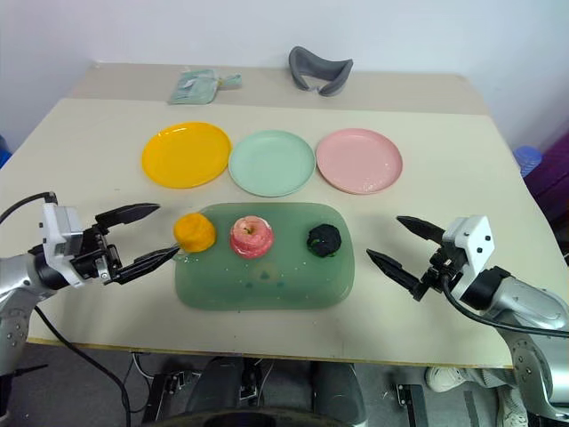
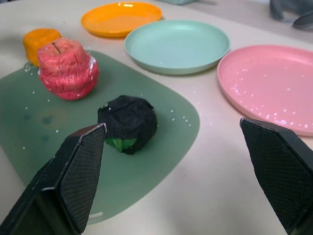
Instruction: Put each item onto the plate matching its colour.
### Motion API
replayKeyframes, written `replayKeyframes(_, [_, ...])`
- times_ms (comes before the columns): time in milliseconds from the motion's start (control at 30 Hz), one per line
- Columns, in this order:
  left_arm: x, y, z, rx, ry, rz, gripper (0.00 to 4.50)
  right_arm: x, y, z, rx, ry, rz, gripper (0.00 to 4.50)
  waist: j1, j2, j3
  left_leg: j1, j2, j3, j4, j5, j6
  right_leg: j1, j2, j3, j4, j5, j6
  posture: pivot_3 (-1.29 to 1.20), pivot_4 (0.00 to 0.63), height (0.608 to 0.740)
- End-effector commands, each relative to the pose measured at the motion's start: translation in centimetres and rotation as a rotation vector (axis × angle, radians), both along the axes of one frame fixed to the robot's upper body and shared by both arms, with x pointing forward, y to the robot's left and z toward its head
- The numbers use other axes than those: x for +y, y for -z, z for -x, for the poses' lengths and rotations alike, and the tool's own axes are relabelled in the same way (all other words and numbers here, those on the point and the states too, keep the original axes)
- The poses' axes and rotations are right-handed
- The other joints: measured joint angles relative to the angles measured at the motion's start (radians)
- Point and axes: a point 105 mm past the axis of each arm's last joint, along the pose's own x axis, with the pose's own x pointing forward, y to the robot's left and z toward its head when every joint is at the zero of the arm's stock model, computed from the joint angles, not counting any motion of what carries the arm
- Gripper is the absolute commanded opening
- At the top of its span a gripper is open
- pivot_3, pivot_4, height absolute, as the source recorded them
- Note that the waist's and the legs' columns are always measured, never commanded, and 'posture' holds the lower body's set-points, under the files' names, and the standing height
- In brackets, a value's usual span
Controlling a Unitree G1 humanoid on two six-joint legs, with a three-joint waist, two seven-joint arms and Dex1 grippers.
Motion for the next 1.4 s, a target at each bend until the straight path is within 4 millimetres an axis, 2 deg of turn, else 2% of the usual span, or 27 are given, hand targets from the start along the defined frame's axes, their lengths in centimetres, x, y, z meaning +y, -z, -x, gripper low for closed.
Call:
replayKeyframes(33, [-0.1,-0.6,0.1,-0.021,0.003,-0.012,4.50,0.2,-1.2,-0.3,-0.062,-0.010,-0.006,4.47,0.000,0.000,0.000,0.000,0.000,0.000,0.000,0.000,0.000,0.000,0.000,0.000,0.000,0.000,0.000,0.00,0.150,0.740])
replayKeyframes(300, [-0.3,-0.4,-0.1,-0.008,-0.021,0.005,4.50,0.8,-1.1,-0.7,-0.074,-0.036,0.008,4.47,0.002,0.000,0.000,0.000,0.000,0.000,0.000,0.000,0.000,0.000,0.000,0.000,0.000,0.000,0.000,0.00,0.150,0.740])
replayKeyframes(367, [-0.1,-0.9,-0.5,-0.052,-0.046,0.012,4.50,1.1,-1.0,-1.2,-0.084,-0.057,0.038,4.47,0.001,0.000,0.000,0.000,0.000,0.000,0.000,0.000,0.000,0.000,0.000,0.000,0.000,0.000,0.000,0.00,0.150,0.740])
replayKeyframes(500, [-0.3,-1.0,-1.2,-0.051,-0.068,0.044,4.50,3.3,-1.6,-1.9,-0.109,-0.165,0.060,4.47,0.000,0.000,0.000,0.000,0.000,0.000,0.001,0.000,0.000,0.000,0.000,0.000,0.001,0.000,0.000,0.00,0.150,0.740])
replayKeyframes(733, [-0.9,0.5,-3.1,0.095,-0.122,0.029,4.50,7.3,-3.4,-4.1,-0.125,-0.387,0.074,4.47,0.002,0.000,0.000,0.001,0.000,0.001,0.001,0.000,0.000,0.000,0.000,0.000,0.002,0.000,0.000,0.00,0.150,0.740])
replayKeyframes(867, [-1.9,1.7,-3.7,0.169,-0.146,0.004,4.50,9.5,-3.8,-4.4,-0.104,-0.514,0.091,4.47,0.002,0.000,0.000,0.000,0.000,0.001,0.002,0.000,0.000,-0.001,0.000,0.000,0.002,0.000,0.000,0.00,0.150,0.740])
replayKeyframes(1167, [-2.8,3.8,-4.6,0.233,-0.173,-0.060,4.50,9.7,-2.7,-5.3,-0.069,-0.584,0.170,4.47,0.002,0.000,0.000,-0.001,0.000,0.001,0.003,0.000,0.000,-0.001,0.000,0.000,0.003,0.000,0.000,0.00,0.150,0.740])
replayKeyframes(1267, [-2.7,4.6,-4.8,0.261,-0.186,-0.082,3.65,9.7,-2.7,-5.4,-0.079,-0.584,0.166,4.50,0.002,0.000,0.000,-0.001,0.000,0.001,0.003,0.000,0.000,-0.001,0.000,0.000,0.004,0.000,0.000,0.00,0.150,0.740])
replayKeyframes(1333, [-2.8,4.9,-4.9,0.267,-0.189,-0.091,2.73,9.7,-2.7,-5.4,-0.082,-0.585,0.164,4.50,0.002,0.000,0.000,-0.001,0.000,0.001,0.004,0.000,0.000,-0.001,0.000,0.000,0.004,0.000,0.000,0.00,0.150,0.740])
replayKeyframes(1367, [-2.7,4.9,-5.1,0.250,-0.205,-0.094,2.51,9.6,-2.6,-5.5,-0.086,-0.582,0.162,4.50,0.002,0.000,0.000,-0.001,0.000,0.001,0.005,0.000,0.000,-0.001,0.000,0.000,0.005,0.000,0.000,0.00,0.150,0.740])
replayKeyframes(1400, [-2.7,4.8,-5.3,0.238,-0.214,-0.091,2.50,9.6,-2.6,-5.5,-0.090,-0.578,0.161,4.50,0.002,0.000,0.000,-0.001,0.000,0.001,0.005,0.000,0.000,-0.001,0.000,0.000,0.005,0.000,0.000,0.00,0.150,0.740])
